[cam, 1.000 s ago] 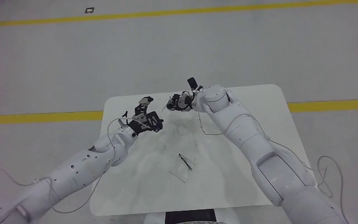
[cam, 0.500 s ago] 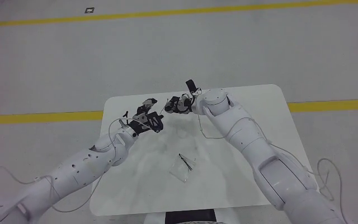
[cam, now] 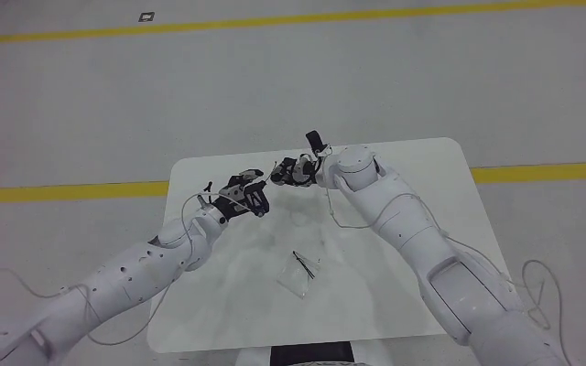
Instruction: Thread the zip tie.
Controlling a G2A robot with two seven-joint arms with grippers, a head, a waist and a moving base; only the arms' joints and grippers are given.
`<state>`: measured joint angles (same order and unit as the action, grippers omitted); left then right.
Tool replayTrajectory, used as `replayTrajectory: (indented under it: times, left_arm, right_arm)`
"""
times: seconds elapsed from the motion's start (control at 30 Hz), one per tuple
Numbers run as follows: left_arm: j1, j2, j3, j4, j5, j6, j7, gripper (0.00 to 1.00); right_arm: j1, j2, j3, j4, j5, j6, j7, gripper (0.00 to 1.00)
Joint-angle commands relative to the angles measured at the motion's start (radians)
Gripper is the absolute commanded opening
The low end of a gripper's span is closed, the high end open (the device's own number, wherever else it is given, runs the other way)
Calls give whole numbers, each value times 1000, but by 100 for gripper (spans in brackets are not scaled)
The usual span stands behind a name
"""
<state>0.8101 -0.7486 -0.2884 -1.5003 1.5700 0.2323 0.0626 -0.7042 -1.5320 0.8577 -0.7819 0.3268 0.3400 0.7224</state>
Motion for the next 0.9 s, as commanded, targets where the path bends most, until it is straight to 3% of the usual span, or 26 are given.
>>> replayTrajectory:
  times: [0.0,0.33,0.63,0.87]
  left_arm:
    - [-2,-2,2,2,0,-2,1,27]
    - [-7,-12,7,14,0,-15,14,20]
    - [-4,-25,12,18,0,-29,20,22]
    - [-6,-32,9,30,0,-33,16,16]
  right_arm:
    - [0,4,-5,-4,8,0,-3,0]
    - [7,22,-40,-18,47,0,-18,0]
    - [16,33,-76,-21,97,0,-51,0]
    - [30,41,-114,-16,133,0,-63,0]
